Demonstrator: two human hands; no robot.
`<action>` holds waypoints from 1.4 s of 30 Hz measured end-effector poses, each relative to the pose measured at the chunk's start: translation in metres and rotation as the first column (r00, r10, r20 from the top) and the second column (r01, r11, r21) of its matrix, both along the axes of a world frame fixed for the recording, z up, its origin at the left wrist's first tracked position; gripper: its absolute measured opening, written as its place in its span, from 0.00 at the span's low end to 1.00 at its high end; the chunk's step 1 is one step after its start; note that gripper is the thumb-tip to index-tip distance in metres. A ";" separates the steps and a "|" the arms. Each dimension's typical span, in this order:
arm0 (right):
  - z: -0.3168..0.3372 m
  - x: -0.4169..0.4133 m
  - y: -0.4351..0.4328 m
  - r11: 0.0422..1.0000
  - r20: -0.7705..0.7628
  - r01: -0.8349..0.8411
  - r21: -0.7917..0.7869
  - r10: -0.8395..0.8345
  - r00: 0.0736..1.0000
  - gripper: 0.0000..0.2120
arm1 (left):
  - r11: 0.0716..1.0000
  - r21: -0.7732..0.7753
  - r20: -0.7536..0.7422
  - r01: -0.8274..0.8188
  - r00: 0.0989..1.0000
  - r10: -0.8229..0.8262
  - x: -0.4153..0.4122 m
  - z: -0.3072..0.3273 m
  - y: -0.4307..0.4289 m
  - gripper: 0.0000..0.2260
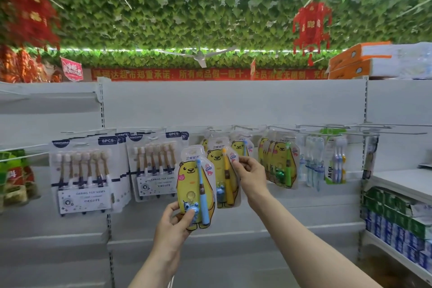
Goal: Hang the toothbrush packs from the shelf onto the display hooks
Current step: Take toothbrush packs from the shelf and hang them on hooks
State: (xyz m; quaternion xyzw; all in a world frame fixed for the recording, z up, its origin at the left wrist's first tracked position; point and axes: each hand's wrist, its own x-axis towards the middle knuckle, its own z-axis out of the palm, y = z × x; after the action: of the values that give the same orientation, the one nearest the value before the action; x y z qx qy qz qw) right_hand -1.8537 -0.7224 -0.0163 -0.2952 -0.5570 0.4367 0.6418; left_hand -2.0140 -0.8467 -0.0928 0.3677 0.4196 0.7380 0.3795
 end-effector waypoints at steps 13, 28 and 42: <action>-0.009 -0.023 0.045 0.998 -0.053 -0.048 -0.040 0.046 0.998 0.05 | 0.998 0.056 0.012 -0.012 1.000 0.012 -0.005 0.008 0.026 0.11; -0.003 -0.046 0.097 0.990 0.013 -0.026 -0.139 0.028 1.000 0.06 | 0.999 0.000 0.020 -0.051 0.999 0.051 -0.019 -0.001 0.044 0.11; -0.004 -0.003 0.039 0.988 -0.021 -0.147 -0.036 0.146 0.989 0.09 | 0.999 -0.028 -0.061 0.034 0.997 -0.036 0.024 -0.004 0.066 0.11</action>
State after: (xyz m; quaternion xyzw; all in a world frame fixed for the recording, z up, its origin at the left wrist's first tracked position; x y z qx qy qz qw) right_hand -1.8570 -0.6833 -0.0207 -0.2616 -0.5630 0.4959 0.6072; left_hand -1.9896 -0.7808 -0.0965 0.3925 0.4344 0.7139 0.3842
